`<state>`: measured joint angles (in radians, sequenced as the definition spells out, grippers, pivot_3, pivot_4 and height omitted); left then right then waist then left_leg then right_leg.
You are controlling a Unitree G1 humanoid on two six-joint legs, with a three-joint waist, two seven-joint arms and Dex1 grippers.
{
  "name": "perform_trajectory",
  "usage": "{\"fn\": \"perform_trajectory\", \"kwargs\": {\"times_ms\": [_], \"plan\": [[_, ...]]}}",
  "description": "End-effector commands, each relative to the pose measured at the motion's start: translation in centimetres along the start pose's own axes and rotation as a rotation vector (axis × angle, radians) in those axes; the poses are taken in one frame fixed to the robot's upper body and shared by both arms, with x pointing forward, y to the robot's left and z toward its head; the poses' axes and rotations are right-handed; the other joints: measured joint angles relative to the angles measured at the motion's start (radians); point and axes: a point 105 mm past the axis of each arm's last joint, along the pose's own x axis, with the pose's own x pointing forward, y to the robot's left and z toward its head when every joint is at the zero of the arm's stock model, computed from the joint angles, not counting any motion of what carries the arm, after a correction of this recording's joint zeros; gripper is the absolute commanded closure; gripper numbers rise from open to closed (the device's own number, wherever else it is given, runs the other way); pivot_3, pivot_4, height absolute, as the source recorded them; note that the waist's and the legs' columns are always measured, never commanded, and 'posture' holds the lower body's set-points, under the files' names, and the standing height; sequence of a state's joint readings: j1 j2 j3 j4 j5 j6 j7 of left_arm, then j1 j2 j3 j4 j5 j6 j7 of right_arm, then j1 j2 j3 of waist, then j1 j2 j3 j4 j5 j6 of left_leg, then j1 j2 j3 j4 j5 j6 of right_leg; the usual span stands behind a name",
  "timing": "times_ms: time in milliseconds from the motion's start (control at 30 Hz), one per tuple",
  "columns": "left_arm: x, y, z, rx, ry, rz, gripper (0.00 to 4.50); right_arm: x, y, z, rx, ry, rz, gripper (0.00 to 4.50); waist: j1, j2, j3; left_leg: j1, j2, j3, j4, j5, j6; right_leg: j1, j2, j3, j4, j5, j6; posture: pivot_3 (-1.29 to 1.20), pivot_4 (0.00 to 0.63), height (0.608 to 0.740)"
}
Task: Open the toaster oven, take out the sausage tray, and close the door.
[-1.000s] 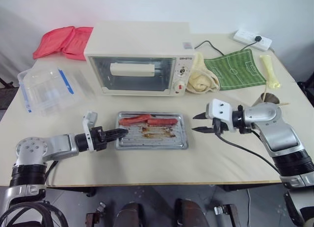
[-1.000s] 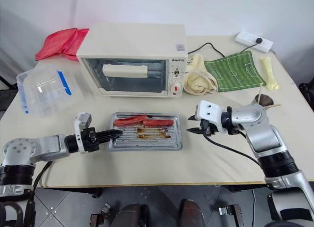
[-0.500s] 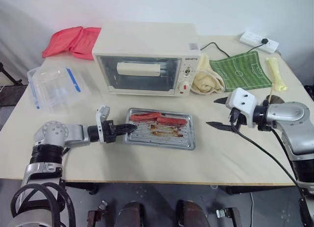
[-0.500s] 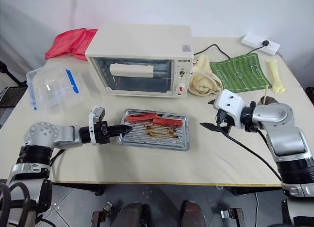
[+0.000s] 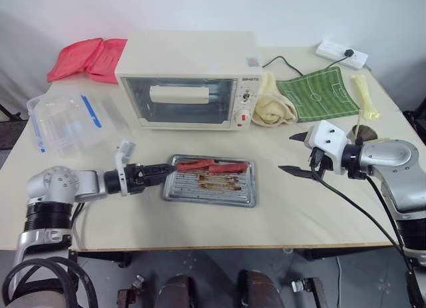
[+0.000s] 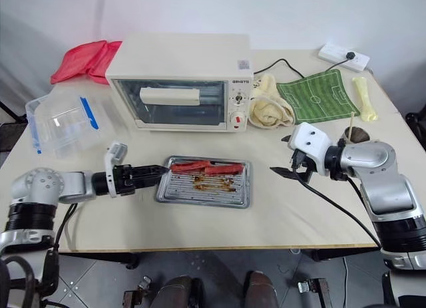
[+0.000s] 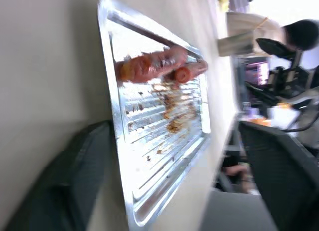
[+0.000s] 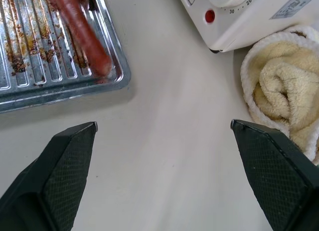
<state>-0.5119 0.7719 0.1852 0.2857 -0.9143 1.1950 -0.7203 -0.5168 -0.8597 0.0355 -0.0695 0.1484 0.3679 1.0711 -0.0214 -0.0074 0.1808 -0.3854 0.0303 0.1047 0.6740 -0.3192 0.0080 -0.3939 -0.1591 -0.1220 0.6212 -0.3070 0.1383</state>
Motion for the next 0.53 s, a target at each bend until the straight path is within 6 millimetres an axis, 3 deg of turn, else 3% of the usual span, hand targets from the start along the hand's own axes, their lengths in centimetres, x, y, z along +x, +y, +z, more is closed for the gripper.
{"fn": "perform_trajectory", "kwargs": {"times_ms": [33, 167, 267, 400, 533], "plan": [[-2.9, -1.0, 3.2, 0.398, -0.236, -0.027, 0.03, -0.5, 0.5, 0.3, -0.039, -0.014, 0.061, 0.0, -0.004, -0.001, 0.0, 0.0, 0.0, 0.001, -0.001, 0.0, 0.0, 0.0, 0.0, 0.0, 0.0, 0.0, 0.0, 0.0, 0.15, 0.74], [-4.1, -1.0, 1.6, 0.608, -0.176, -0.064, 0.03, -0.4, 0.5, -0.1, -0.027, -0.035, 0.073, 0.0, -0.001, -0.001, 0.001, -0.003, -0.001, 0.005, 0.0, 0.0, 0.001, -0.001, 0.0, -0.001, -0.003, 0.0, 0.0, 0.0, 0.15, 0.74], [-4.9, 0.0, 0.4, 0.874, -0.12, -0.004, 0.03, -0.5, 0.5, -1.3, -0.009, -0.029, 0.09, 0.0, 0.001, -0.001, 0.001, -0.003, -0.001, 0.009, 0.0, -0.001, 0.002, -0.001, -0.001, -0.001, -0.004, 0.0, 0.0, 0.0, 0.15, 0.74], [-6.1, -0.2, -0.9, 0.975, -0.091, -0.091, 0.03, -0.6, -0.2, -3.3, -0.013, -0.013, 0.001, 0.0, 0.001, -0.001, 0.001, -0.004, 0.0, 0.01, 0.0, -0.001, 0.002, -0.001, -0.002, -0.002, -0.004, 0.0, 0.0, 0.0, 0.15, 0.74], [-6.7, 0.4, -0.8, 0.949, -0.102, -0.107, 0.03, -1.1, -0.1, -5.3, 0.059, 0.027, -0.072, 0.0, -0.003, -0.001, 0.001, -0.004, 0.0, 0.01, 0.0, -0.002, 0.002, -0.002, -0.002, -0.002, -0.003, 0.0, 0.0, 0.0, 0.15, 0.74]]}}
